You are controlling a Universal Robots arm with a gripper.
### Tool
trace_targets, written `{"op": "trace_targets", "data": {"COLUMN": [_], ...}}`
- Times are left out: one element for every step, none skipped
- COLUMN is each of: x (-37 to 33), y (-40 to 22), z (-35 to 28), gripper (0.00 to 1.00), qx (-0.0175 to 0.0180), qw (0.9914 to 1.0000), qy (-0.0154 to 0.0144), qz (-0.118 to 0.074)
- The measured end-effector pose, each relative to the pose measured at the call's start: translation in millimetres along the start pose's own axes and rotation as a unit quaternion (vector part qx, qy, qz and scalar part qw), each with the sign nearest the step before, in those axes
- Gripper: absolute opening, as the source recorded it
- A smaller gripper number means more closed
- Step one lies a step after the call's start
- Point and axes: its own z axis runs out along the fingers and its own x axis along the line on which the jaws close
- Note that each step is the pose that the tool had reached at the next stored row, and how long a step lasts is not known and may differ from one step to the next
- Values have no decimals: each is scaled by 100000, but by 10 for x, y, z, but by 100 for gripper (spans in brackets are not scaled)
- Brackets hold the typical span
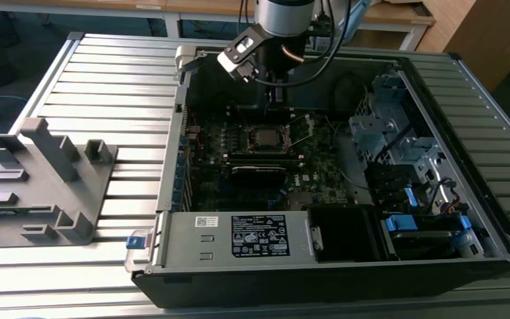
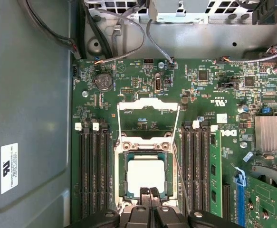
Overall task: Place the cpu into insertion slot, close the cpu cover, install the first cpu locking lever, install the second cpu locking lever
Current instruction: 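Close the cpu cover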
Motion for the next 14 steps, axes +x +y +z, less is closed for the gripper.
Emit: {"op": "trace_targets", "data": {"x": [0,0,0,0,0,0,0,0,0,0,0,0,0,1], "y": [0,0,0,0,0,1,1,2,3,5,7,10,14,19], "z": [-4,-5,-5,-5,-6,-26,-45,-45,-45,-45,-45,-46,-45,-45], "gripper": [11,11,11,11,11,11,11,11,11,11,11,11,11,11], "qx": [0,2,0,1,1,1,-1,2,2,5,6,7,5,2], "qw": [100000,100000,100000,100000,100000,100000,100000,100000,100000,100000,100000,100000,100000,100000], "qy": [0,-1,0,3,3,13,25,24,24,21,19,16,18,24], "qz": [0,1,2,0,1,1,2,1,-4,-8,-7,0,-2,-3]}}
